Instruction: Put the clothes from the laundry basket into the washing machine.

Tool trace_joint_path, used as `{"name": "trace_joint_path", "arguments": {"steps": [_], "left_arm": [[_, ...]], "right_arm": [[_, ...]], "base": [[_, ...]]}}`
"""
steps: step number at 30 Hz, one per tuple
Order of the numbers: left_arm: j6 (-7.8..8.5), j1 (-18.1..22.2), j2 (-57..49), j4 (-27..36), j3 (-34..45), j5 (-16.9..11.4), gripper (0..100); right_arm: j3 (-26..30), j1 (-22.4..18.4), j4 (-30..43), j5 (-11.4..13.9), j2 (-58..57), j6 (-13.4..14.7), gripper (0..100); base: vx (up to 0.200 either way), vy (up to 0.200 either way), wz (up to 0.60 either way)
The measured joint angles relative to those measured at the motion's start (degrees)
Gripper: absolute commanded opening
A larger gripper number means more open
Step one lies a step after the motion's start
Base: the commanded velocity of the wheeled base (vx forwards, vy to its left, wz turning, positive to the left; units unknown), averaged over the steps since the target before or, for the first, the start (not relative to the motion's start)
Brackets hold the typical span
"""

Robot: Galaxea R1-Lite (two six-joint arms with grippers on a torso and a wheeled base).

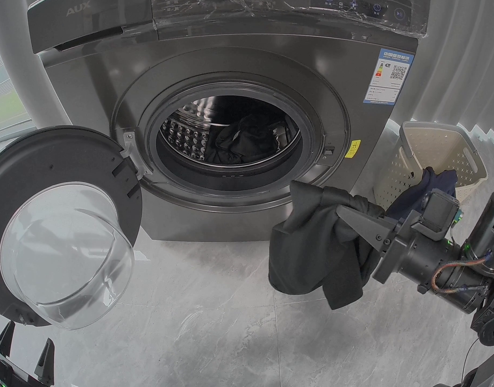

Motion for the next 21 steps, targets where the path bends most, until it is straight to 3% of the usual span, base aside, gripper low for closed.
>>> {"name": "trace_joint_path", "arguments": {"steps": [10,15,21], "left_arm": [[1.07,0.23,0.0,-0.43,0.0,-0.79,100],[-0.13,0.29,0.01,-2.32,-1.4,-1.78,100],[-0.35,0.4,2.24,-2.38,-9.65,-7.79,100]], "right_arm": [[-8.94,2.71,0.16,-2.97,6.94,-0.04,0],[-11.78,3.72,0.57,-3.04,8.53,-0.06,0],[-15.19,4.22,0.71,-3.06,10.02,-0.04,0]], "base": [[0.0,0.0,0.0],[0.0,0.0,0.0],[0.0,0.0,0.0]]}}
